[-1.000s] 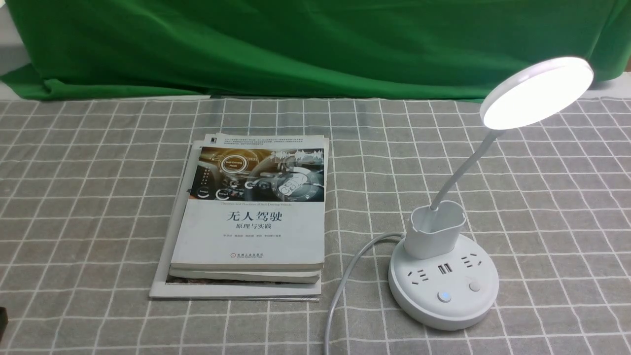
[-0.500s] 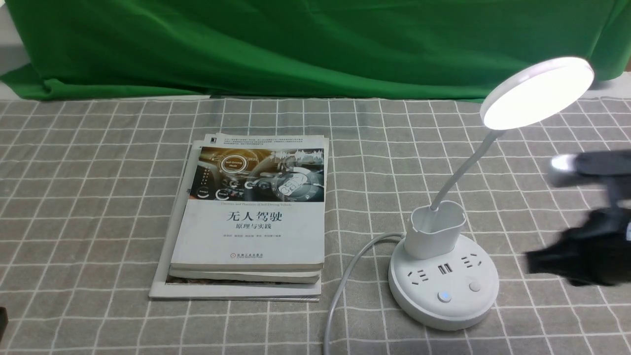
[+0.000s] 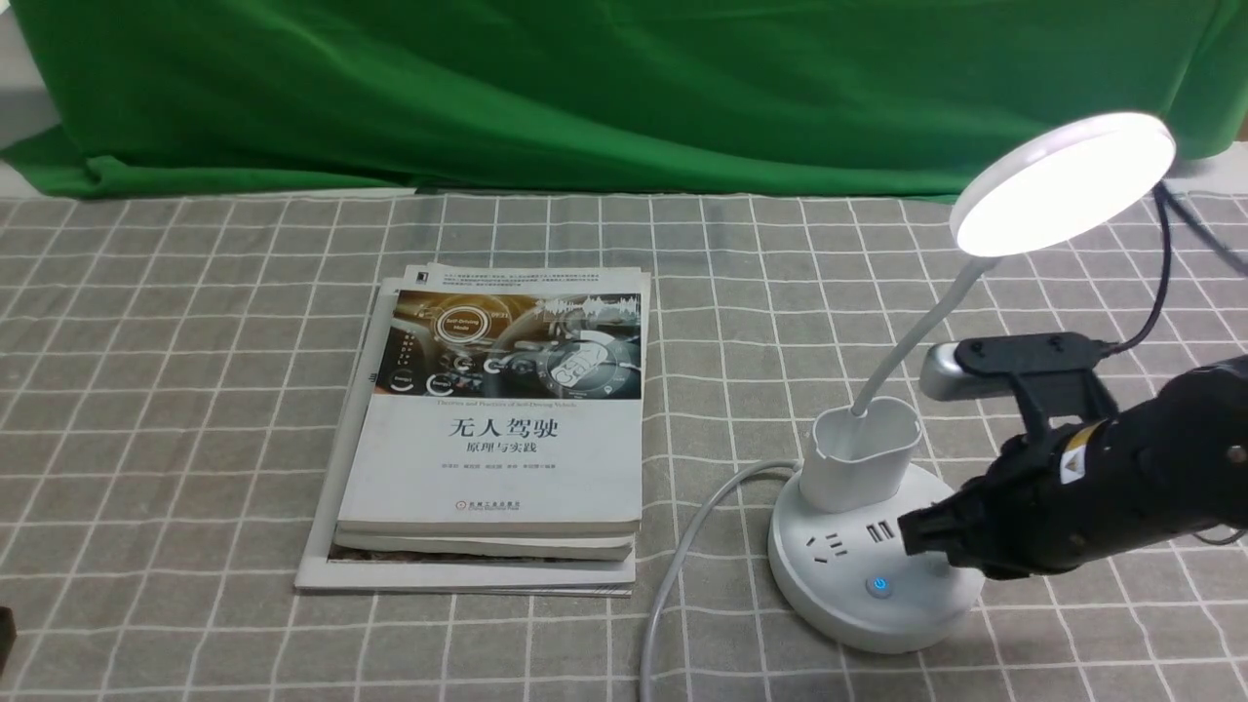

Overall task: Turn off the desk lamp on the grey coffee tablecloth by hand.
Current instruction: 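Press the power button on the lamp base to turn the lamp off with the right gripper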

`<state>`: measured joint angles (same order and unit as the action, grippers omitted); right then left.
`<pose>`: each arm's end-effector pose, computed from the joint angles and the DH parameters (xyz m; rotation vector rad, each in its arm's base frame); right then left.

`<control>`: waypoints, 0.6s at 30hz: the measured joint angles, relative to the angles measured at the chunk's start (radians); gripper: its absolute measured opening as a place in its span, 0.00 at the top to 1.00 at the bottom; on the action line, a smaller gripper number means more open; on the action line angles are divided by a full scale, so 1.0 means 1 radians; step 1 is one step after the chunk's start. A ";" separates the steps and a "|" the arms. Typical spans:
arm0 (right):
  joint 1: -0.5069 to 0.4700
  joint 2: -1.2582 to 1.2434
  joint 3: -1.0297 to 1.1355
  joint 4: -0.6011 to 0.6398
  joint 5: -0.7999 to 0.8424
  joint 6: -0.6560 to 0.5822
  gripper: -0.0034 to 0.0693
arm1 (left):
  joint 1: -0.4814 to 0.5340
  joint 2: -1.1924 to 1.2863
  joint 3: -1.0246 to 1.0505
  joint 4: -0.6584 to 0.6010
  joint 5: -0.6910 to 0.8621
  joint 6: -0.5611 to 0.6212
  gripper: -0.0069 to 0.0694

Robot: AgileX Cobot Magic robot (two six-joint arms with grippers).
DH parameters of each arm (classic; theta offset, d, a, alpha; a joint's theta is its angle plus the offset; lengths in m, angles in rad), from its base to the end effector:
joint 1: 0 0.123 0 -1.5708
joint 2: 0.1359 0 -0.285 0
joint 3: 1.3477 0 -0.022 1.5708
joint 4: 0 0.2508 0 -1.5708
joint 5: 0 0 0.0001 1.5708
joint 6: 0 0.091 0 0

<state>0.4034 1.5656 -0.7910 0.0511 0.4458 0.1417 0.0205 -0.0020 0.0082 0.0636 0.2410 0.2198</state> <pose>0.2599 0.1131 0.1810 -0.2994 2.7050 0.2052 0.0555 0.0025 0.1887 0.2148 1.7227 0.2355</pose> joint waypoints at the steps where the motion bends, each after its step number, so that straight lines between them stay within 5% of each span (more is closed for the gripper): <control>1: 0.000 0.015 -0.001 0.001 -0.003 0.002 0.88 | 0.000 0.000 0.000 0.000 0.000 0.000 0.88; 18: 0.000 -0.046 -0.031 0.003 0.007 0.023 0.88 | 0.000 0.000 0.000 0.000 0.000 -0.001 0.88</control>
<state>0.4034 1.5201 -0.8221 0.0544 0.4525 0.1644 0.0205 -0.0020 0.0082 0.0636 0.2406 0.2188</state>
